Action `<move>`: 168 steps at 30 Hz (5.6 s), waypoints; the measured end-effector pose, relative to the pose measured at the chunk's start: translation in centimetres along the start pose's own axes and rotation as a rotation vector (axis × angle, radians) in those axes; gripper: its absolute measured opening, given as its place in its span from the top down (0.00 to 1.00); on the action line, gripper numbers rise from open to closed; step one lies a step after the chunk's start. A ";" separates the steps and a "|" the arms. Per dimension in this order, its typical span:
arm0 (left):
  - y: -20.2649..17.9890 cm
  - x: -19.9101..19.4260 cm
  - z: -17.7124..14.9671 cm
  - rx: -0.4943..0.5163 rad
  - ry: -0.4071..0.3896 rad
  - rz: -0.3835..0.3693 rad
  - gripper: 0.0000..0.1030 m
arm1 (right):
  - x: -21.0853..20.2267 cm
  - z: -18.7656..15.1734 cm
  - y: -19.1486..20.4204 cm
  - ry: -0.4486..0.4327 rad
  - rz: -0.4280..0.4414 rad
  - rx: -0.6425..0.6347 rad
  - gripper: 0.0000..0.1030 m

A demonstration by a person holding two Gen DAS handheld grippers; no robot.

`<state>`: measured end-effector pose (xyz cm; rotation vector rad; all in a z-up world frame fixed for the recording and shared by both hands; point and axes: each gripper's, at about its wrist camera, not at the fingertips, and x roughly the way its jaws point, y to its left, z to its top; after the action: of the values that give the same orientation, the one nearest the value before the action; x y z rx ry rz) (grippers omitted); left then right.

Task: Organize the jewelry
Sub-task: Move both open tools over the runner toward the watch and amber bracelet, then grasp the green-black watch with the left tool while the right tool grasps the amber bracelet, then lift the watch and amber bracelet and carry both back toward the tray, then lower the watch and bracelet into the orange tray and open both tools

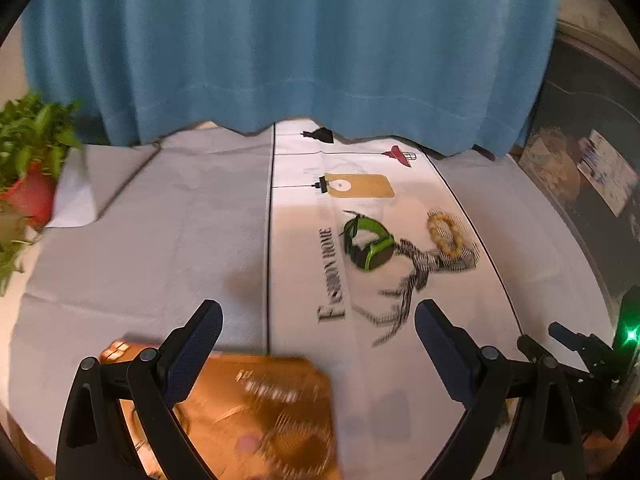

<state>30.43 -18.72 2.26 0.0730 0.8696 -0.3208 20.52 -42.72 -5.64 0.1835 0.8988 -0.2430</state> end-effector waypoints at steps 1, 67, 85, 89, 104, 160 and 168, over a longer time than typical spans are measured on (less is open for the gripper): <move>-0.3 1.2 0.7 -0.001 0.017 -0.018 0.07 | 1.0 1.0 -0.3 0.004 0.001 0.010 0.34; 4.1 -22.7 -25.4 -0.025 -0.012 0.012 0.59 | -22.6 -18.9 10.6 -0.094 0.221 -0.325 0.87; 6.2 -23.6 -31.0 -0.055 0.021 0.019 0.59 | -24.5 -25.2 15.3 -0.025 0.286 -0.437 0.87; 6.3 -23.4 -31.1 -0.057 0.030 0.015 0.59 | -24.4 -25.4 15.8 -0.019 0.289 -0.453 0.87; 6.4 -22.4 -31.3 -0.056 0.053 -0.001 0.59 | -23.7 -25.8 16.4 0.006 0.294 -0.468 0.87; 15.0 -5.7 -17.3 -0.081 0.127 0.194 0.13 | -6.2 -11.2 26.9 0.051 0.197 -0.542 0.33; 12.9 -10.7 -21.6 -0.095 0.119 0.176 0.12 | -10.7 -14.8 24.1 0.036 0.192 -0.493 0.32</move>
<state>11.97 0.38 -4.40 0.0804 0.9883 -0.1110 9.87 -14.44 -4.92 -0.1841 0.9438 0.1630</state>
